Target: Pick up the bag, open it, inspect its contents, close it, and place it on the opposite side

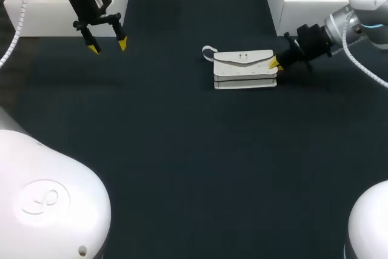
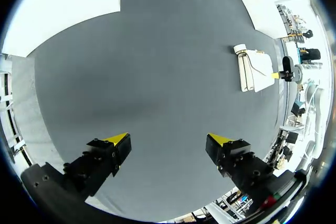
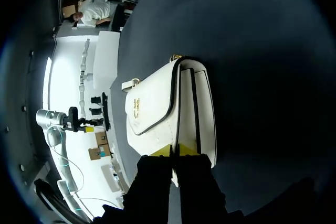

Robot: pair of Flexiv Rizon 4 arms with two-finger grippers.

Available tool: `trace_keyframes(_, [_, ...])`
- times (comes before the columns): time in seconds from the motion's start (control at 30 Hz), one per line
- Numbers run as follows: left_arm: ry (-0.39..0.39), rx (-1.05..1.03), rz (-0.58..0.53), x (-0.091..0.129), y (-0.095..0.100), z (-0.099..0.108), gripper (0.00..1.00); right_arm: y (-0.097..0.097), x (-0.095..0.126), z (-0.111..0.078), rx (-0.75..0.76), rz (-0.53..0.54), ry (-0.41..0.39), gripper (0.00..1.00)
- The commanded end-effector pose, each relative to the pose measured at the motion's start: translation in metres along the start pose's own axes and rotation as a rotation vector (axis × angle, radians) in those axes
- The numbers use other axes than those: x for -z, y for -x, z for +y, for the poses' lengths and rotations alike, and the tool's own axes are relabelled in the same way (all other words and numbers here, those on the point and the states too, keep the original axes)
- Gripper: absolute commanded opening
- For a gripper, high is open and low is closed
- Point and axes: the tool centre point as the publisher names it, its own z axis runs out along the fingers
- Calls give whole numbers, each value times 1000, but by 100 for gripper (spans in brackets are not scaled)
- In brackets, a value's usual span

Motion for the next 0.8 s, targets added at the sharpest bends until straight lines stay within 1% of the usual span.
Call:
trace_keyframes(0.03, [6, 7, -21, 6, 2, -2, 100, 15, 19, 12, 16, 11, -19, 0])
trace_keyframes(0.13, [0, 17, -31, 9, 7, -1, 100, 27, 30, 20, 19, 2, -18, 0])
trace_keyframes(0.3, [-2, 32, -45, 12, 13, -1, 100, 46, 56, 31, -4, -5, 23, 0])
trace_keyframes(0.4, [-3, 42, -63, 13, 17, 0, 100, 56, 69, 35, -15, -23, 50, 0])
trace_keyframes(0.6, [-20, 53, -82, 18, 23, 3, 100, 74, 90, 40, -8, -61, 65, 0])
trace_keyframes(0.8, [-26, 68, -104, 22, 27, 4, 100, 88, 110, 47, -20, -81, 85, 0])
